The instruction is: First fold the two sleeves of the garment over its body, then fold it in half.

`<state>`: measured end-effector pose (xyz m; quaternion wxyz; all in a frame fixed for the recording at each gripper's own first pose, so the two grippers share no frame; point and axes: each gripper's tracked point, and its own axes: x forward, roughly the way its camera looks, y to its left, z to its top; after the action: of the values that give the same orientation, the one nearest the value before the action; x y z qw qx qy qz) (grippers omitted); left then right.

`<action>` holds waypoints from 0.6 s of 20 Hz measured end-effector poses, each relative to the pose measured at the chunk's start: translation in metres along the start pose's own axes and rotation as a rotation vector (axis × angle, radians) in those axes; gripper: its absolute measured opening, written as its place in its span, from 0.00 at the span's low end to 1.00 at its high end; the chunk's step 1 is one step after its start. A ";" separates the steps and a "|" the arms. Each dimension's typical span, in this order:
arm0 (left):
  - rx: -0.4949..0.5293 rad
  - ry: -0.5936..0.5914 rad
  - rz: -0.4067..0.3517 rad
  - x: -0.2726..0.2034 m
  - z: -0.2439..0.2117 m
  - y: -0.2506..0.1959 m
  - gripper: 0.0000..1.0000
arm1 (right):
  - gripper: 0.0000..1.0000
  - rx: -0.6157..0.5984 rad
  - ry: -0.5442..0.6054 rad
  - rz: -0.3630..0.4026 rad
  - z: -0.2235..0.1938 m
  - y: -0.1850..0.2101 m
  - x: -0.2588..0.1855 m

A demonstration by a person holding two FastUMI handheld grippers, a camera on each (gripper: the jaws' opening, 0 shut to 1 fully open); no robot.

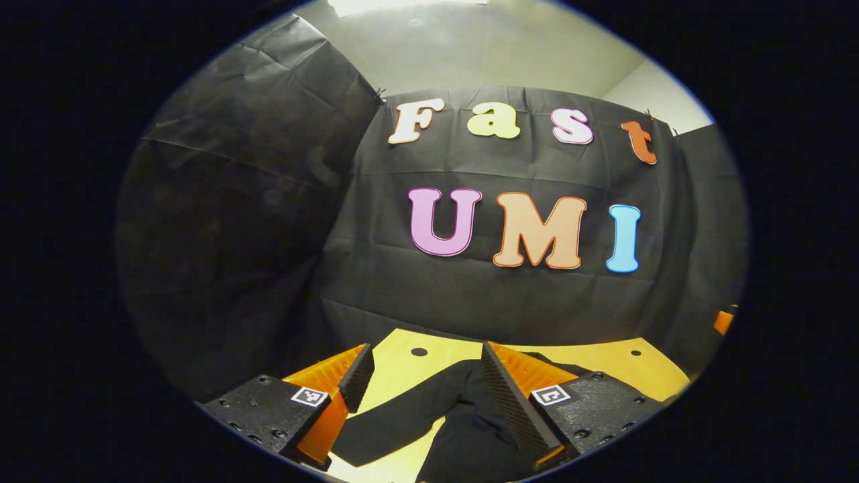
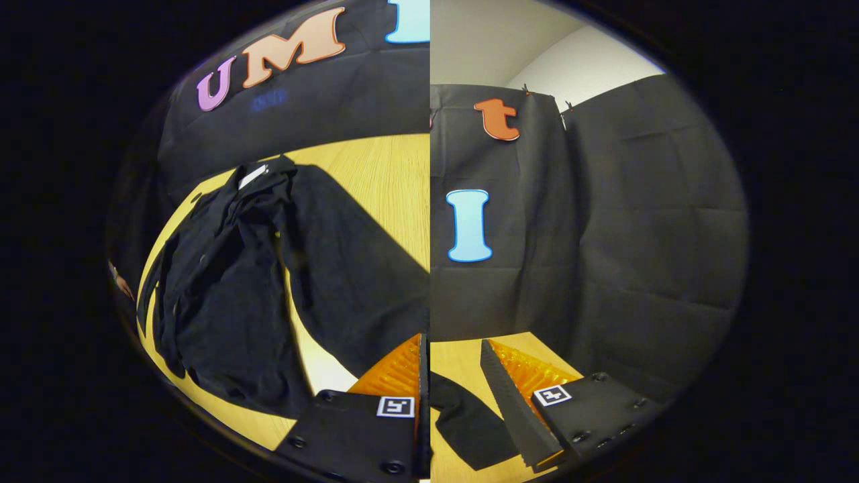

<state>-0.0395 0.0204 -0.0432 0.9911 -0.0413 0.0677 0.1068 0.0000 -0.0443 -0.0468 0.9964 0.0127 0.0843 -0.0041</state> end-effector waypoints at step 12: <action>0.069 -0.024 -0.060 0.011 0.007 -0.019 0.94 | 0.50 -0.028 0.045 -0.056 -0.024 -0.022 -0.001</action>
<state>-0.0242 0.0050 -0.0368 0.9954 -0.0078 0.0582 0.0751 -0.0049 -0.0654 -0.0704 0.9938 -0.0034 0.1071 -0.0307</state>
